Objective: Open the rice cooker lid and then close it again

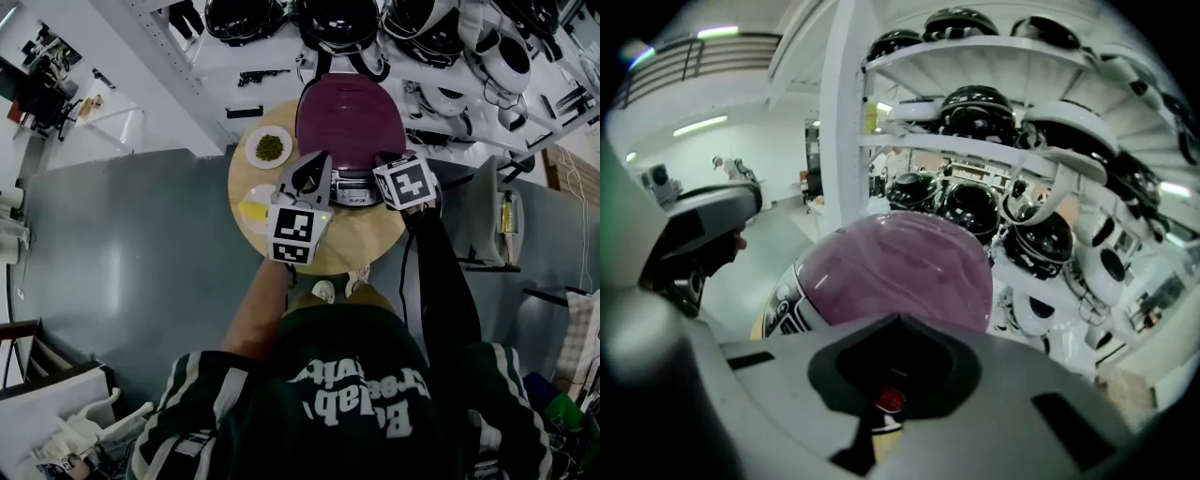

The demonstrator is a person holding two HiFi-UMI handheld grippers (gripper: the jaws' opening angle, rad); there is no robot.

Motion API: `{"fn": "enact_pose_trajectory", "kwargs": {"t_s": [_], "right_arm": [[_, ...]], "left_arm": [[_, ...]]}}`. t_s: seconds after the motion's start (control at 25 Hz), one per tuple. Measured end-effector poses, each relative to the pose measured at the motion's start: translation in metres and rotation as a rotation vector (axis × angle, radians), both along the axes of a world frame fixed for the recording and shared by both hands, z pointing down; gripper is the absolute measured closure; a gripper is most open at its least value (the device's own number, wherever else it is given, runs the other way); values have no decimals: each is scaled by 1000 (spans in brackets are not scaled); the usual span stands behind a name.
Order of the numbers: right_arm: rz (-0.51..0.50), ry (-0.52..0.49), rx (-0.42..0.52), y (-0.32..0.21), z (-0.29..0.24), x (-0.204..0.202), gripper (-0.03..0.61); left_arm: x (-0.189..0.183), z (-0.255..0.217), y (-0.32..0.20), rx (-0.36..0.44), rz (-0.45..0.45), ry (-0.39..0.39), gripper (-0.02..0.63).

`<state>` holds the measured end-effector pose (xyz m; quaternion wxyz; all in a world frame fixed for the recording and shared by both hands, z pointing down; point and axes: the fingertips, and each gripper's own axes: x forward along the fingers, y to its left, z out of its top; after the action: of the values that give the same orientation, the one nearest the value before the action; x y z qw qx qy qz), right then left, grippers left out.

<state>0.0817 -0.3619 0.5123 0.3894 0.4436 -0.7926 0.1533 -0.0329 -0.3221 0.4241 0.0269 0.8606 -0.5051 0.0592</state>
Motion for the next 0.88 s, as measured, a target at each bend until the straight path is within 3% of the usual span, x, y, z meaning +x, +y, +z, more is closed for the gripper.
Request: {"fn": "enact_pose_trajectory", "kwargs": {"t_s": [0.12,0.24,0.4,0.88], "right_arm": [[48,-115,35,2,-3,6,575],[52,-133,108,3,-10,7,575],[101,-233,187,8,-28,13,575],[124,-319,508,43,-106,23,574]], "left_arm": [[-4,-8,1,10,-8,0,614],[-8,-12,3,15,-12,-3,614],[-9,-24,7,33,-3,1,614],[-5,-61,19,100,26,-58,614]]}}
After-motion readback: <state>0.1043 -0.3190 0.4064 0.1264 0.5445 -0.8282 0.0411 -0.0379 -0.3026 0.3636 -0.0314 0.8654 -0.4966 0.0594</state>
